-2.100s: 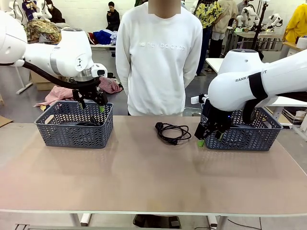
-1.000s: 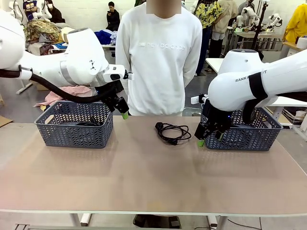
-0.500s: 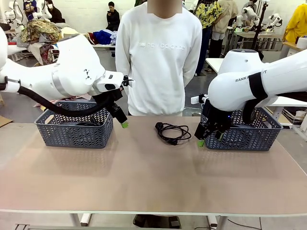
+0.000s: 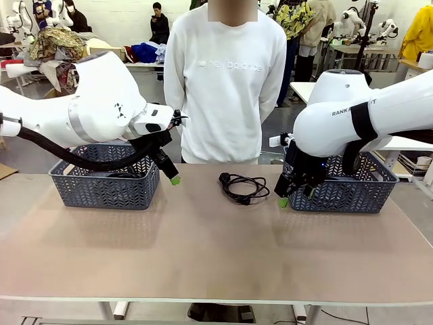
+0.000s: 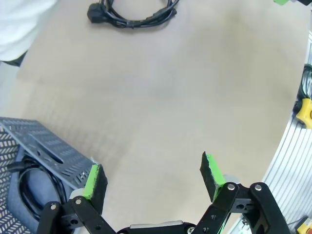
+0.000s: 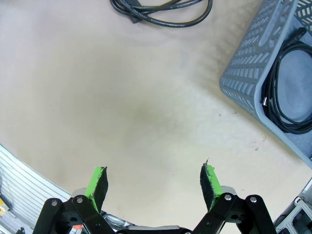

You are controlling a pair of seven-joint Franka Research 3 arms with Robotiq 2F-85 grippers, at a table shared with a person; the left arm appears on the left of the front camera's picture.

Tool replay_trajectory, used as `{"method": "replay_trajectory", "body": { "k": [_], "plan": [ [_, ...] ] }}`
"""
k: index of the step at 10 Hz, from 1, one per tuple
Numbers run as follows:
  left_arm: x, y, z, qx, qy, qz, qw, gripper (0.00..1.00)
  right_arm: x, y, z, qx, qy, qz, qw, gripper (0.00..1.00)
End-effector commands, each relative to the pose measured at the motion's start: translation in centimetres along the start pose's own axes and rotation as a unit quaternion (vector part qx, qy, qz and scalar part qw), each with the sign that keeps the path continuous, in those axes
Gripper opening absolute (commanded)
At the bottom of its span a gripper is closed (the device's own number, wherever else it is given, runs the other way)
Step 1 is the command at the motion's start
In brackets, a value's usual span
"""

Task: Organize the cables according to human instructions.
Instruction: Pick up a bundle of cables and place it in the basket indicated by the human.

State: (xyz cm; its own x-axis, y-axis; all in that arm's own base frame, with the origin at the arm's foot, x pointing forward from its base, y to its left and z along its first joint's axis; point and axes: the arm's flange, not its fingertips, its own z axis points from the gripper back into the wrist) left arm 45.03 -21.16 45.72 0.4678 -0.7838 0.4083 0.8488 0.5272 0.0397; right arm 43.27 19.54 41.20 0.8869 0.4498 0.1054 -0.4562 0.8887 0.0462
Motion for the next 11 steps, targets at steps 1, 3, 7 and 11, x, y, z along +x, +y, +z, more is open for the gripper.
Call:
{"method": "replay_trajectory", "body": {
  "k": [1, 3, 7, 11],
  "plan": [
    [0.07, 0.3, 0.1, 0.003, 0.0, 0.003, 1.0, 1.0, 0.04, 0.0, 0.2, 0.0, -0.002, 0.0, 1.0, 1.0],
    [0.07, 0.3, 0.1, 0.003, 0.0, 0.003, 1.0, 1.0, 0.04, 0.0, 0.2, 0.0, -0.002, 0.0, 1.0, 1.0],
    [0.07, 0.3, 0.1, 0.003, 0.0, 0.003, 1.0, 1.0, 0.04, 0.0, 0.2, 0.0, -0.002, 0.0, 1.0, 1.0],
    [0.07, 0.3, 0.1, 0.003, 0.0, 0.003, 1.0, 1.0, 0.04, 0.0, 0.2, 0.0, -0.002, 0.0, 1.0, 1.0]
  ]
}}
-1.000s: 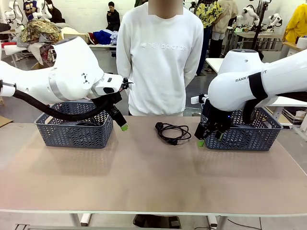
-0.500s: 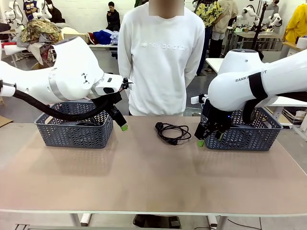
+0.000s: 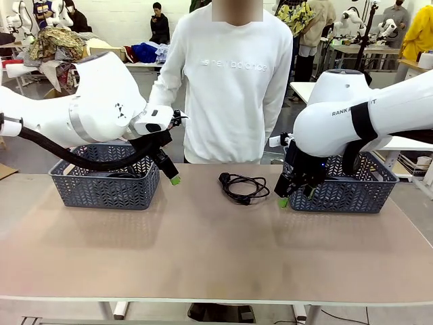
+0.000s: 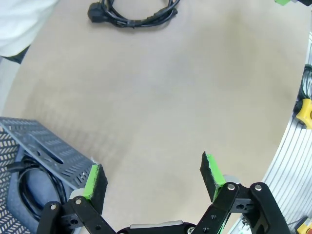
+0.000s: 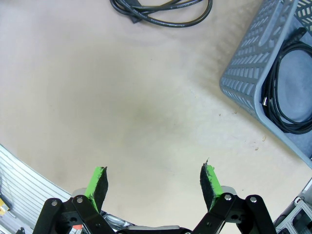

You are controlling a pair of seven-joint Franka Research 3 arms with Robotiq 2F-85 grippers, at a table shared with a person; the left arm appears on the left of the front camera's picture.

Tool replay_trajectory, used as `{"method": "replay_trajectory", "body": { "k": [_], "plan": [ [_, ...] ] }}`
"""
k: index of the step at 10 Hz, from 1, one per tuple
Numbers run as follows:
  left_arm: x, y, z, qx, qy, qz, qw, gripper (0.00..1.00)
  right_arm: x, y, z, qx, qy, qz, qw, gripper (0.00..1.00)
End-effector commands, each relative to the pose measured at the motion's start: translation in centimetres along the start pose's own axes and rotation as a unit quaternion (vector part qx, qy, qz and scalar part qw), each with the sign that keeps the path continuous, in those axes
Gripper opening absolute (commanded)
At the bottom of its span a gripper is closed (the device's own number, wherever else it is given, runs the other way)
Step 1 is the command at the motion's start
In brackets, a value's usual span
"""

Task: Organize the cables according to human instructions.
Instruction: Pick up a bundle of cables and place it in the basket indicated by the human.

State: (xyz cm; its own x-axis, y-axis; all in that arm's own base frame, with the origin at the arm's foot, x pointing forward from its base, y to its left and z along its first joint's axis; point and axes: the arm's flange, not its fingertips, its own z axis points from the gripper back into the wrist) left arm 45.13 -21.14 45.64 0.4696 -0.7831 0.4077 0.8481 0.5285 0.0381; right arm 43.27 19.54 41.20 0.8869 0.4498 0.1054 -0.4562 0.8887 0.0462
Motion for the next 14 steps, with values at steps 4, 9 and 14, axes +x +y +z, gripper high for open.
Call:
{"method": "replay_trajectory", "body": {
  "k": [4, 9, 14],
  "plan": [
    [0.06, 0.2, 0.19, 0.003, 0.0, 0.003, 1.0, 1.0, 0.04, 0.01, 0.2, 0.0, -0.002, 0.0, 1.0, 1.0],
    [0.06, 0.2, 0.19, 0.003, 0.0, 0.003, 1.0, 1.0, 0.04, 0.01, 0.2, 0.0, -0.002, 0.0, 1.0, 1.0],
    [0.06, 0.2, 0.19, 0.003, 0.0, 0.003, 1.0, 1.0, 0.04, 0.01, 0.2, 0.0, -0.002, 0.0, 1.0, 1.0]
  ]
}}
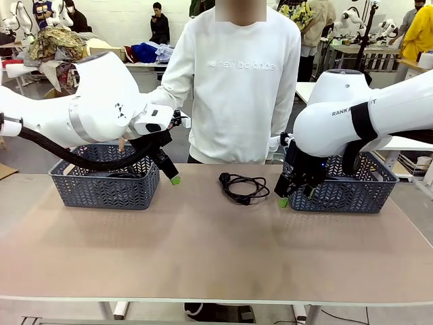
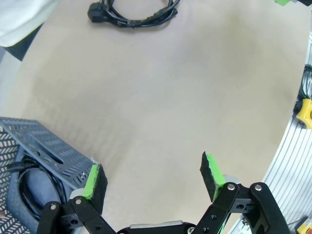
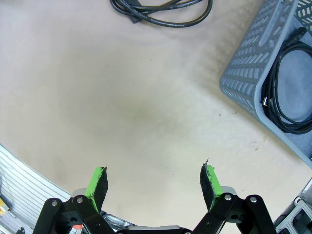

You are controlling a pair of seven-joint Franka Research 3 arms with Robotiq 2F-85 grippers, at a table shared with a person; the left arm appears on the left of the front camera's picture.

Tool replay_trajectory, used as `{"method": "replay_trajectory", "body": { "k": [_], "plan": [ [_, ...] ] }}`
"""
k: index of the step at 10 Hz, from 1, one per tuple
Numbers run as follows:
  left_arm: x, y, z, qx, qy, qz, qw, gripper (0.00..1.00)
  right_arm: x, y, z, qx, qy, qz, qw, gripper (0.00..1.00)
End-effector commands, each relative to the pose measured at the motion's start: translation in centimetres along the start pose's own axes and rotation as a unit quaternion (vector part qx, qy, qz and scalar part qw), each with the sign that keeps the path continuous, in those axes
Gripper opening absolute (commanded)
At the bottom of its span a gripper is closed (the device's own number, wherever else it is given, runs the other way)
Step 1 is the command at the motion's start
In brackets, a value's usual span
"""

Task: Organize the cables according to human instructions.
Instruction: Pick up a bundle of cables and place it in the basket indicated by the human.

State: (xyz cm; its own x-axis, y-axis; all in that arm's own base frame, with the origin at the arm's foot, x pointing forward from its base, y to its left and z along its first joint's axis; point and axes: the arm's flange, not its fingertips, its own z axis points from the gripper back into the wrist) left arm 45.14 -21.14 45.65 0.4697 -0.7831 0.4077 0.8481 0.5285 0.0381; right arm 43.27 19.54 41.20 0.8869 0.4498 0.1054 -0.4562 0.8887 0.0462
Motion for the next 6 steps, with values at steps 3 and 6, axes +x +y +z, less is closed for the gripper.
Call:
{"method": "replay_trajectory", "body": {
  "k": [3, 6],
  "plan": [
    [0.0, 0.0, 0.0, 0.0, 0.0, 0.0, 1.0, 1.0, 0.0, 0.0, 0.2, 0.0, -0.002, 0.0, 1.0, 1.0],
    [3.6, -0.8, -0.7, 0.046, 0.052, 0.108, 0.992, 1.0, 0.0, 0.0, 0.2, 0.0, -0.002, 0.0, 1.0, 1.0]
  ]
}}
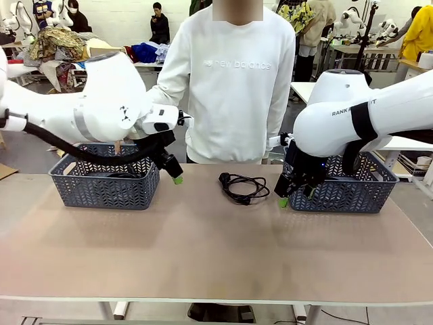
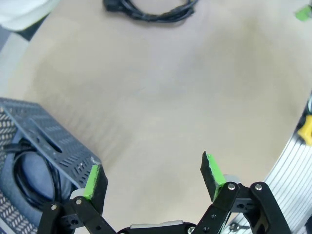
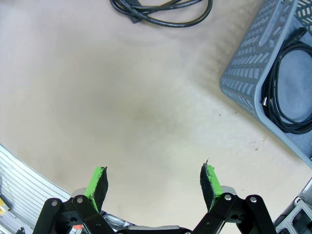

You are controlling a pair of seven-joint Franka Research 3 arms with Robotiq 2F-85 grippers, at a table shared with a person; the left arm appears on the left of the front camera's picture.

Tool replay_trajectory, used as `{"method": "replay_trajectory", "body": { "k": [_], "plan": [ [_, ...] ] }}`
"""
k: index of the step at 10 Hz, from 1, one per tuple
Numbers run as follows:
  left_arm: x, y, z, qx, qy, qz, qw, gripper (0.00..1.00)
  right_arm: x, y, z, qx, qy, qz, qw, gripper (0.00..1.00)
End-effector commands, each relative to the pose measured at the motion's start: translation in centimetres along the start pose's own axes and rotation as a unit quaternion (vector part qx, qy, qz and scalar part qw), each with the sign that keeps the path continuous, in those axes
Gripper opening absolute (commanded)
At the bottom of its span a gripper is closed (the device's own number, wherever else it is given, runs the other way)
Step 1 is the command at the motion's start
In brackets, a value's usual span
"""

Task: Organize the cables according to human instructions.
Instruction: Pick up a bundle of cables and place it in the basket indicated by the human.

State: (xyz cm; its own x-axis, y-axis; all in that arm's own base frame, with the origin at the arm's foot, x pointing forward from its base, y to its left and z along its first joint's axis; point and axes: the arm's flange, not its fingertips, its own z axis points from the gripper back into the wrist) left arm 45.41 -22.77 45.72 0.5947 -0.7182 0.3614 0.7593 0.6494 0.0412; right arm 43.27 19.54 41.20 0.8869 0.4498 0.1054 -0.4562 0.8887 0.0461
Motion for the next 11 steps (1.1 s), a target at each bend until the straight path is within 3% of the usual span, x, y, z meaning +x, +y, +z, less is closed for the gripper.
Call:
{"method": "replay_trajectory", "body": {
  "k": [1, 6, 11],
  "plan": [
    [3.5, -0.8, -0.2, 0.025, 0.037, 0.076, 0.996, 1.0, 0.0, 0.0, 0.2, 0.0, -0.002, 0.0, 1.0, 1.0],
    [10.5, -2.7, -3.6, 0.031, 0.108, 0.169, 0.979, 1.0, 0.0, 0.0, 0.2, 0.0, -0.002, 0.0, 1.0, 1.0],
    [11.7, -2.7, -5.2, 0.028, 0.118, 0.181, 0.976, 1.0, 0.0, 0.0, 0.2, 0.0, -0.002, 0.0, 1.0, 1.0]
  ]
}}
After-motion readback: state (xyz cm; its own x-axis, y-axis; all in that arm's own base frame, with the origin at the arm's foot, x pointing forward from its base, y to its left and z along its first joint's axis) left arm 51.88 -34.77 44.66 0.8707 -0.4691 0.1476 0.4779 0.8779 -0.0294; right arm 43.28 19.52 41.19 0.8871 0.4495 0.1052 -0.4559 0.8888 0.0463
